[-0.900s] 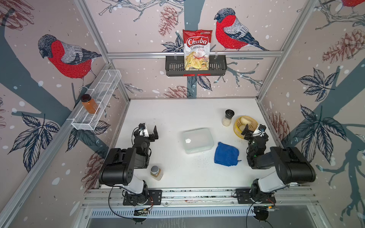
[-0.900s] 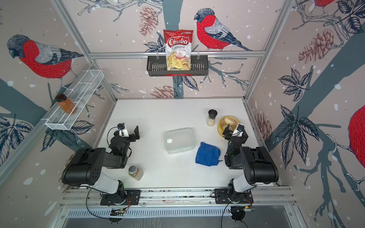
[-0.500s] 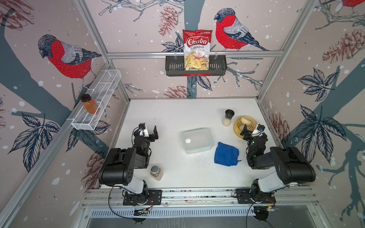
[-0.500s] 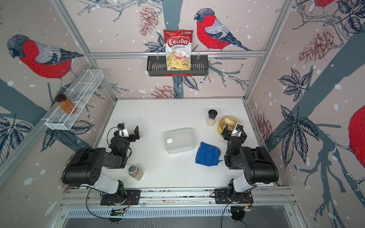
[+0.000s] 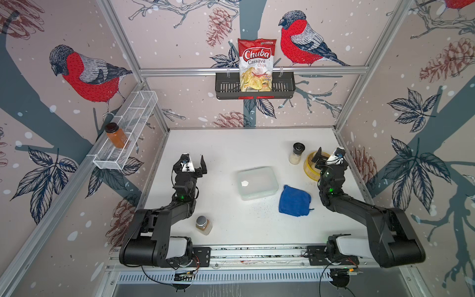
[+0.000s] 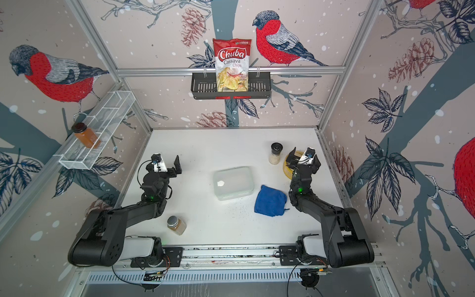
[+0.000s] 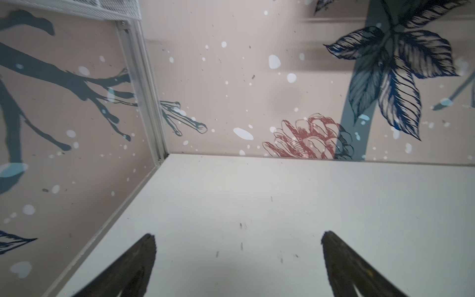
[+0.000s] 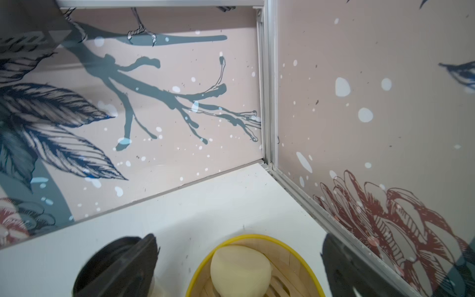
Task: Wipe the insides of the lunch boxes
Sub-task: Adjust the lunch box at the center of the board.
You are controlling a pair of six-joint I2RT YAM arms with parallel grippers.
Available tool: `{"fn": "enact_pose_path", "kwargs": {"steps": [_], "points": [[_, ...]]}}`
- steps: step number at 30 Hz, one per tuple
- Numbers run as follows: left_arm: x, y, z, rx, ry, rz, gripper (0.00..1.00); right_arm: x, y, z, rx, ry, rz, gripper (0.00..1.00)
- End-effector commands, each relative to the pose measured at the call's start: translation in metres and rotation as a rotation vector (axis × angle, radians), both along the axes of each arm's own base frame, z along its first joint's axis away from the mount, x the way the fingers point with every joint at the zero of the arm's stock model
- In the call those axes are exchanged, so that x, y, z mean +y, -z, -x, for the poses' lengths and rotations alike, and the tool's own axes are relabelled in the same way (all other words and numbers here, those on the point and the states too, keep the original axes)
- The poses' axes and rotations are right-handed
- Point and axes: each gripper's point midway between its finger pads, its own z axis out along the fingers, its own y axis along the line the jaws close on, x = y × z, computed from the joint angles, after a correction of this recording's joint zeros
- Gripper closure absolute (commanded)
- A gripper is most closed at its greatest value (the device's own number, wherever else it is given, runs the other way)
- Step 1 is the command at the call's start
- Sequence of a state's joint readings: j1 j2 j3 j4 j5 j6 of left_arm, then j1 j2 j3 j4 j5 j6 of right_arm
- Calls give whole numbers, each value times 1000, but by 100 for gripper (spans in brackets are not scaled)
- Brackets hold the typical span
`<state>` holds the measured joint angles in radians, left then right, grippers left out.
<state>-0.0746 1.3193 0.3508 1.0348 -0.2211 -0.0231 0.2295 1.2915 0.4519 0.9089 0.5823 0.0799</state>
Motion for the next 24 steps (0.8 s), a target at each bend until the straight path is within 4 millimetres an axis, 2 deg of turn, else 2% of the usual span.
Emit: {"fn": "enact_pose_path", "kwargs": {"steps": [1, 2, 4, 9, 13, 16, 20, 21, 22, 24], "points": [[30, 19, 5, 118, -214, 137, 0, -7, 29, 25, 189, 189, 71, 0], [34, 18, 5, 133, -254, 195, 0, 1, 18, 35, 157, 204, 73, 0], [38, 17, 7, 160, -300, 294, 0, 19, 8, 50, 129, 198, 81, 0], [18, 10, 4, 222, -205, 356, 0, 69, -2, 67, 137, 31, 1, 0], [12, 2, 8, 262, -204, 468, 0, 100, 1, 70, 208, -114, -62, 0], [23, 4, 12, 262, -274, 539, 2, 119, 9, 73, 267, -204, -83, 0], [1, -9, -3, 283, -102, 532, 3, 145, 23, 84, 352, -319, -95, 1], [-3, -11, -7, 297, -84, 521, 5, 150, 27, 87, 372, -342, -89, 4], [-8, -14, -11, 319, -75, 506, 14, 154, 33, 92, 397, -356, -89, 10], [-28, -23, -19, 354, -27, 431, 31, 166, 45, 102, 450, -407, -71, 29]]}}
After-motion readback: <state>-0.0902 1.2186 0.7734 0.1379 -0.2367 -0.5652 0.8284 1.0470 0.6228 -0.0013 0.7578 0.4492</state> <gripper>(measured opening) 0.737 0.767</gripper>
